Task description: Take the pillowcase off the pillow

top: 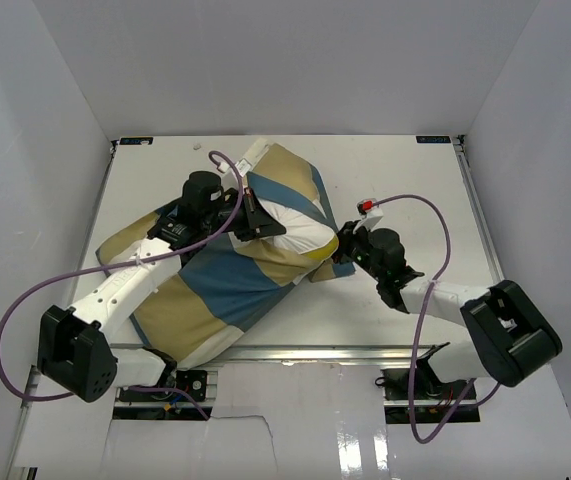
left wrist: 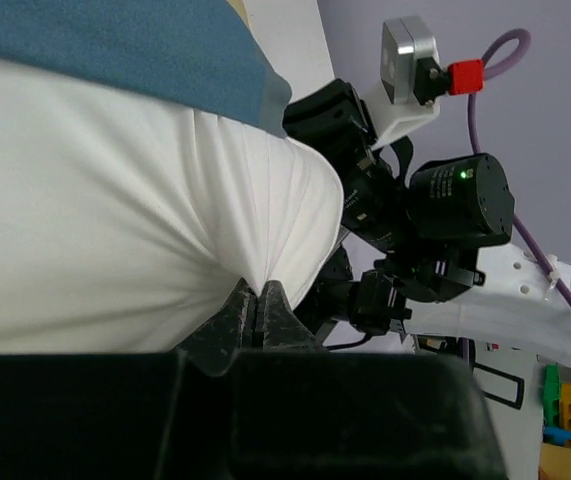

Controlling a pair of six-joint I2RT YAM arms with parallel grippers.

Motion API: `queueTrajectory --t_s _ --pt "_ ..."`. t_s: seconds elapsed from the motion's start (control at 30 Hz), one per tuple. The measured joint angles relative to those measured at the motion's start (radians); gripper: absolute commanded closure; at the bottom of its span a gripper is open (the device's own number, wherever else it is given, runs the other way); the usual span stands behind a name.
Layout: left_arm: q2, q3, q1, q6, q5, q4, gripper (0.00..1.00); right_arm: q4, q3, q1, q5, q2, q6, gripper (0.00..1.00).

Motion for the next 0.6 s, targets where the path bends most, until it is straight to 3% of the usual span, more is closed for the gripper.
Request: queueTrajectory --t_s 0.3,0.43,0.5,0.6 --pt "0.052 -0.001 0.005 0.055 0.074 0.041 1.0 0.082 0.092 -0.059 -0.242 0.202 0.03 0.92" --pt "0.112 0.0 0.005 0.109 0.118 0.054 1.0 0.195 0.068 -0.081 -0.377 0.237 0.074 0.84" --pt "0.153 0.019 0.003 0.149 0.124 0.033 1.0 0.252 0.032 -0.086 -0.424 0.228 0.09 0.84" --pt "0.225 0.08 -0.001 0.192 0.118 -0.018 1.0 0.34 -0.053 -0.09 -0.473 0.193 0.124 0.92"
